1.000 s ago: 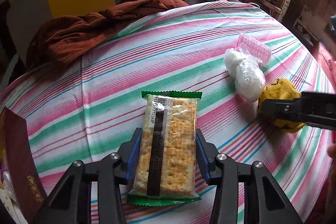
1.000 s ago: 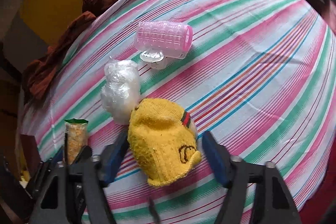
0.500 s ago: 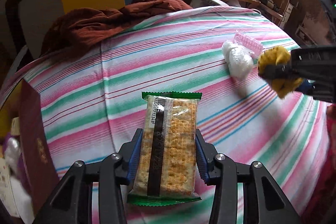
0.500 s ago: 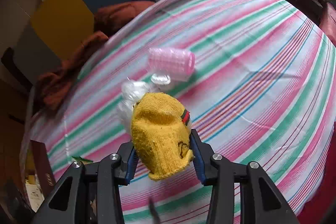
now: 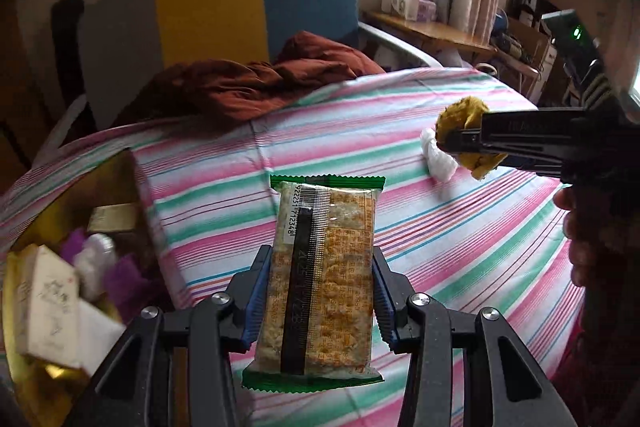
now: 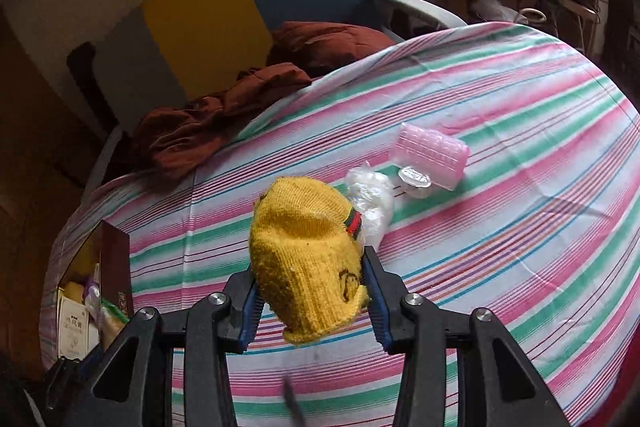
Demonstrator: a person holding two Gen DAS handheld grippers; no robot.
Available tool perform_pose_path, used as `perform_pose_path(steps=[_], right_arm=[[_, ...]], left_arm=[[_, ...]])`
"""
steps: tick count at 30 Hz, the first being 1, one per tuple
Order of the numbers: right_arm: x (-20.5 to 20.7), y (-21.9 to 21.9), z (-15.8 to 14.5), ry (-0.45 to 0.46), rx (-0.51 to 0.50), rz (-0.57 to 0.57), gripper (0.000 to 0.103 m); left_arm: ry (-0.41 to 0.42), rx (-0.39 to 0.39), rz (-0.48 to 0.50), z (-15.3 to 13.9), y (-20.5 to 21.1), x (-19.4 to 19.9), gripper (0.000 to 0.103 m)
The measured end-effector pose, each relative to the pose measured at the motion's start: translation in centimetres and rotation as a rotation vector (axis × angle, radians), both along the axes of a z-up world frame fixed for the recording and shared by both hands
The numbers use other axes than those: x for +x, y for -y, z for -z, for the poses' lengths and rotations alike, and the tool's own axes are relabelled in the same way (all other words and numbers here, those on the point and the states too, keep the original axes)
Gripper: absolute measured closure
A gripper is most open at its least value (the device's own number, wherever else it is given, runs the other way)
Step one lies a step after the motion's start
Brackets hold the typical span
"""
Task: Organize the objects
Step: 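Carry both items over the gold tray and open both tools to release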
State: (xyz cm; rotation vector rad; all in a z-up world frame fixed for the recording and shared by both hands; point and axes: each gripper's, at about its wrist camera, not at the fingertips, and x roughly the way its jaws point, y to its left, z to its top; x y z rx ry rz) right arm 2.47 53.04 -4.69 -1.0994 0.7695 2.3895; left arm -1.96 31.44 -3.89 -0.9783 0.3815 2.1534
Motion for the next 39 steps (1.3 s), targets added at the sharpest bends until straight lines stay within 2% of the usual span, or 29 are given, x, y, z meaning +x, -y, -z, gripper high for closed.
perform_pose_path(steps=[5,16,20,25,31,39], right_arm=[[-0.7,1.2,-0.2,-0.009,0.031,-0.051,0.059],[-3.5,6.5,0.5,0.042,0.083,-0.285,0.059],[-4.1,8.7,1.1,0.072,0.078,-0.352,0.059],[-3.8,10.4,1.2,0.067,0.025,-0.382,0.059],[-3.2,14.2,0.7,0.026,-0.027,-0.438,0.059],[-3.4,21.5,-1.4,-0.074,-0.059,-0.572,0.059]], left_arm=[[-0.018,0.028,-0.031,-1.4,2.7,0.3,0.057],[-0.059,0.062,-0.097,-2.8,8.1,0.4,0.057],[-0.064,0.072,-0.118,-3.1,9.7,0.2,0.057],[-0.054,0.083,-0.143,-3.2,11.7,-0.2,0.057],[-0.035,0.101,-0.208,-3.1,15.3,-1.0,0.057],[-0.029,0.131,-0.356,-3.5,22.1,-2.0,0.056]])
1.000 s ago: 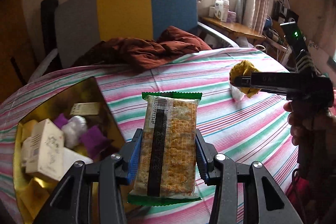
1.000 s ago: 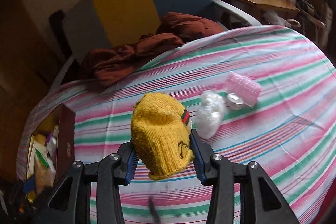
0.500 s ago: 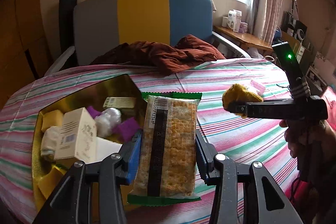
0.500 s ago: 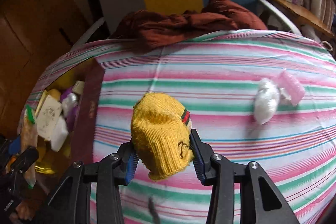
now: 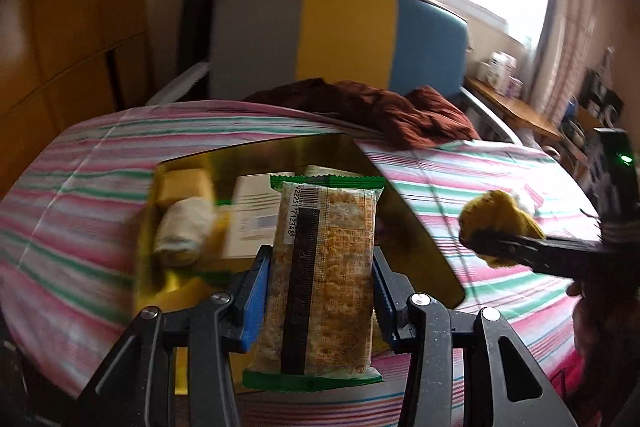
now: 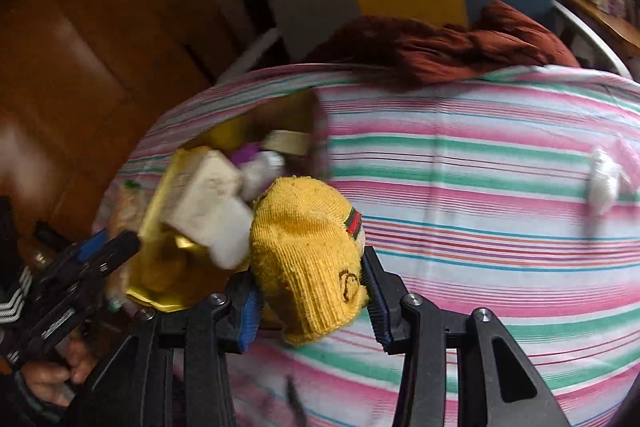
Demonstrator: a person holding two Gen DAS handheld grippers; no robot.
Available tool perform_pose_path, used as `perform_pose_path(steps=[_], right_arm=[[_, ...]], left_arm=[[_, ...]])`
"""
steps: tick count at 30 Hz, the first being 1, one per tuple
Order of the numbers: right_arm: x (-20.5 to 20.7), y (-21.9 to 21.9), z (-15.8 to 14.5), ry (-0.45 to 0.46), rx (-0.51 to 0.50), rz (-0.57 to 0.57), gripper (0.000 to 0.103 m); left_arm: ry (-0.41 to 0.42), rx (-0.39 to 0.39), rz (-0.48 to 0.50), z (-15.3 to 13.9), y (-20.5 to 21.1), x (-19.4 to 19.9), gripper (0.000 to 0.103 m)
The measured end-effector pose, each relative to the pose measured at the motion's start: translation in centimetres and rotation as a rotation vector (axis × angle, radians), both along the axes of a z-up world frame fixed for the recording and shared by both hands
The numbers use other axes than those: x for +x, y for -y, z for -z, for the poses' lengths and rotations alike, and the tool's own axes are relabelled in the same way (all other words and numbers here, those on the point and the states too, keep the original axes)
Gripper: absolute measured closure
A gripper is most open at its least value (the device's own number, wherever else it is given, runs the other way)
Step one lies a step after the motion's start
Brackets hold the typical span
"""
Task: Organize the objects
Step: 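Carry both items over the gold tray and open both tools to release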
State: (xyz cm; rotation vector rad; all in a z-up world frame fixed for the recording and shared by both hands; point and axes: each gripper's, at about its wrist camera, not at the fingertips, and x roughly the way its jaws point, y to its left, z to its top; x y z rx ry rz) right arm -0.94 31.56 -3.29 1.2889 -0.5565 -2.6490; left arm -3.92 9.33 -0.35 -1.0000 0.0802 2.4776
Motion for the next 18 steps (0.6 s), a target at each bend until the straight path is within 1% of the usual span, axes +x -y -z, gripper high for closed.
perform_pose_path(steps=[6,9,14,18], right_arm=[[-0.1,4.2,-0.5,-0.02,0.0,-0.073,0.059],[-0.4,5.5,-0.5,-0.02,0.022,-0.086,0.059],[-0.9,6.6,-0.6,-0.02,0.041,-0.101,0.059],[-1.2,6.8,-0.5,-0.014,0.05,-0.1,0.059]], left_arm=[[0.012,0.016,-0.086,0.4,3.8,-0.4,0.056],[0.035,0.031,-0.118,0.9,5.1,-0.5,0.056],[0.065,0.058,-0.138,1.6,5.7,-0.7,0.056],[0.085,0.064,-0.146,2.1,5.7,-0.8,0.056]])
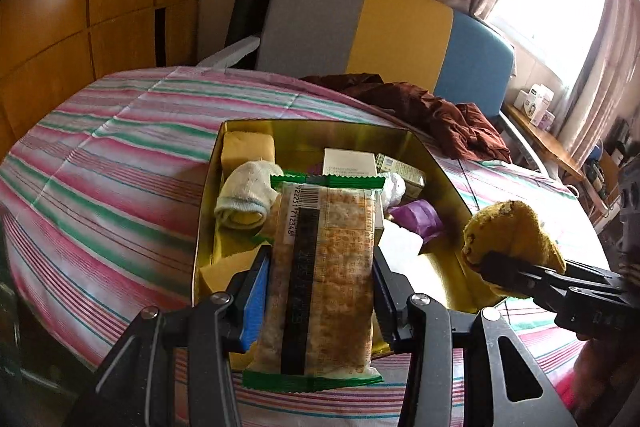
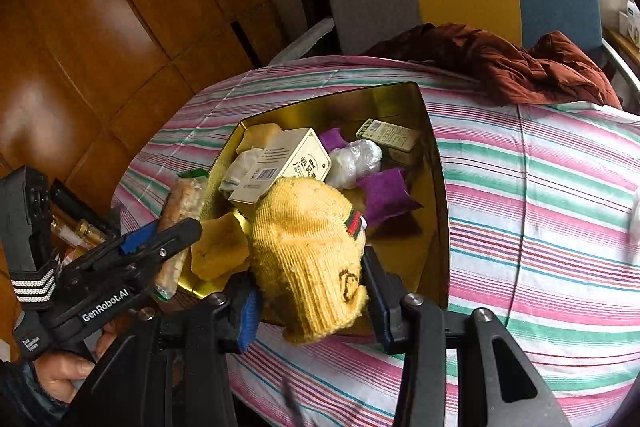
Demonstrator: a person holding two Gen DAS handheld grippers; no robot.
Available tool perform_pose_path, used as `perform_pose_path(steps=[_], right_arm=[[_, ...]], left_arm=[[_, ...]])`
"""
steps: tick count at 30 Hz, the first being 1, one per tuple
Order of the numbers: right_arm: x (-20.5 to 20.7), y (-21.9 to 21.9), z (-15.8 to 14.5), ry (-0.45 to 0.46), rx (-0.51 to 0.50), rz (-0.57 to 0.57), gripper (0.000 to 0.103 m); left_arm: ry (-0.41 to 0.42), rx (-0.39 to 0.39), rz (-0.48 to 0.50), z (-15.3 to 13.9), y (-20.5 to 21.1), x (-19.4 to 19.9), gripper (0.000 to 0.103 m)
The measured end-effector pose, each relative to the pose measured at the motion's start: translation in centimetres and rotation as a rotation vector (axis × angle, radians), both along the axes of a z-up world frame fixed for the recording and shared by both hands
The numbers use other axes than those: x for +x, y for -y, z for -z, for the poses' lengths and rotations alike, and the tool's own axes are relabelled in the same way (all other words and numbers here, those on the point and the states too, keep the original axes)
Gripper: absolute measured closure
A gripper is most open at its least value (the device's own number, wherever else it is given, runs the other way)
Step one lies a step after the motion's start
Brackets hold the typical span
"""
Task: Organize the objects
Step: 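Carry both items over the gold tray and open both tools to release, then move both open tools back to the cotton bag and pink roller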
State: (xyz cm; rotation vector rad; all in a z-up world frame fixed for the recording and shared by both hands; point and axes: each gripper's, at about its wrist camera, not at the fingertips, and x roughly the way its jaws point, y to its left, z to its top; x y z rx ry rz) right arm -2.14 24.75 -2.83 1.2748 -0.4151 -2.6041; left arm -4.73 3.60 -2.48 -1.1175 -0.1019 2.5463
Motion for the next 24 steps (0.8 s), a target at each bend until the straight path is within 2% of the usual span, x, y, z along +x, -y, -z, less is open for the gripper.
perform_pose_path(steps=[8,10,11,12,13,14,24], right_arm=[[-0.8,0.1,0.2,0.005,0.017,0.018,0.056],[-1.2,0.2,0.3,0.012,0.045,0.033,0.049],[-1.3,0.3,0.4,0.016,0.06,0.034,0.046],[-1.4,0.5,0.6,0.022,0.067,0.032,0.037],[-1.5,0.5,0.7,0.025,0.064,0.033,0.029],[-1.6,0.5,0.9,0.028,0.061,0.034,0.028],[-0.8,0.6,1.9,0.055,0.074,0.038,0.027]], left_arm=[[0.019,0.001,-0.002,0.7,-0.8,-0.7,0.056],[0.025,0.001,0.009,0.8,-1.2,-0.9,0.054],[0.024,0.001,0.009,0.8,-1.3,-1.0,0.048],[0.024,0.006,0.012,0.8,-1.3,-1.0,0.037],[0.025,0.014,0.016,0.9,-1.4,-0.9,0.033],[0.017,0.015,0.014,0.8,-1.4,-0.8,0.03],[0.008,-0.034,-0.001,1.3,-1.4,-0.6,0.029]])
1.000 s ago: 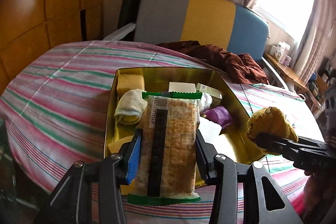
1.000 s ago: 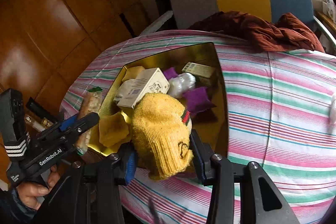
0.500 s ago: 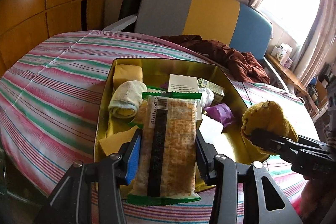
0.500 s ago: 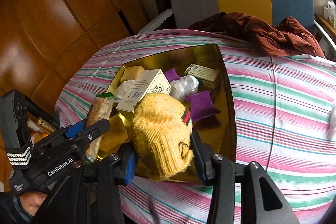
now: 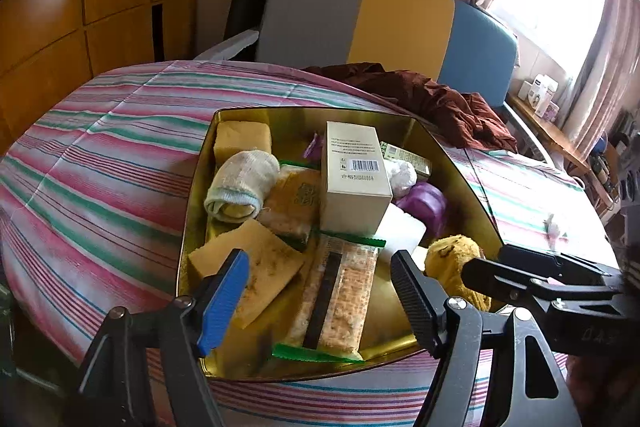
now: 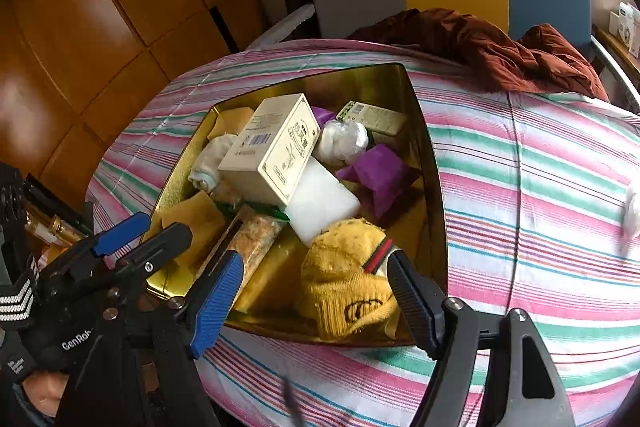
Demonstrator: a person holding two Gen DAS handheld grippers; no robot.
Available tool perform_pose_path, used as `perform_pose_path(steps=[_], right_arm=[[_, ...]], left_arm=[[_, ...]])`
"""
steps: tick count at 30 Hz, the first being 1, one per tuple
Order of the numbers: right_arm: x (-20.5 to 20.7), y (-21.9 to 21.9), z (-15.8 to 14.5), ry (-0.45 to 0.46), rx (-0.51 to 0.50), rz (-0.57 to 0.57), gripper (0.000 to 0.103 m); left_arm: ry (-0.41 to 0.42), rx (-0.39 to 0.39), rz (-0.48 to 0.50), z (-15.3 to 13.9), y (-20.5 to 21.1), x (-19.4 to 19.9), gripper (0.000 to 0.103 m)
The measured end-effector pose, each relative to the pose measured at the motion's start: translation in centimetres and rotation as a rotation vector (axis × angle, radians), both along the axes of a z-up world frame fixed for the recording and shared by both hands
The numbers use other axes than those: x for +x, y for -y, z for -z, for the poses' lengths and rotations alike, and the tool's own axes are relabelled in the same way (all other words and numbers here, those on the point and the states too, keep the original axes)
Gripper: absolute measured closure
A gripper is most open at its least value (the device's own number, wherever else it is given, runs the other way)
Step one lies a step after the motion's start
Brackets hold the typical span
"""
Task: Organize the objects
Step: 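Move both open tools back to the cotton bag and pink roller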
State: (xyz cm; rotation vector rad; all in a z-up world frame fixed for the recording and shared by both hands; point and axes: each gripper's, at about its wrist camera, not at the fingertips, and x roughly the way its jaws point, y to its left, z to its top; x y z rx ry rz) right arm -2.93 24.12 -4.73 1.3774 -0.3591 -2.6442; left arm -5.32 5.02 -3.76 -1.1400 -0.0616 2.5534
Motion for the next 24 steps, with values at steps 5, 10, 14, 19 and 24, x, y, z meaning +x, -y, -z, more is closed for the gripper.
perform_pose_path(steps=[5,10,14,19,24], right_arm=[[0.5,0.3,-0.4,-0.01,0.036,0.007,0.027],[1.0,0.5,-1.0,-0.027,0.063,0.017,0.026],[1.2,0.4,-1.5,-0.039,0.082,0.028,0.026],[1.5,-0.7,-1.7,-0.046,0.089,0.062,0.025],[2.0,-2.6,-1.8,-0.044,0.09,0.103,0.021]], left_arm=[[-0.03,-0.018,-0.005,-0.6,0.0,0.5,0.026],[-0.079,-0.037,0.004,-1.6,0.0,1.2,0.024],[-0.112,-0.051,0.021,-2.3,-0.3,1.7,0.024],[-0.136,-0.068,0.044,-2.8,-0.9,2.3,0.023],[-0.133,-0.082,0.069,-2.7,-1.7,2.6,0.023]])
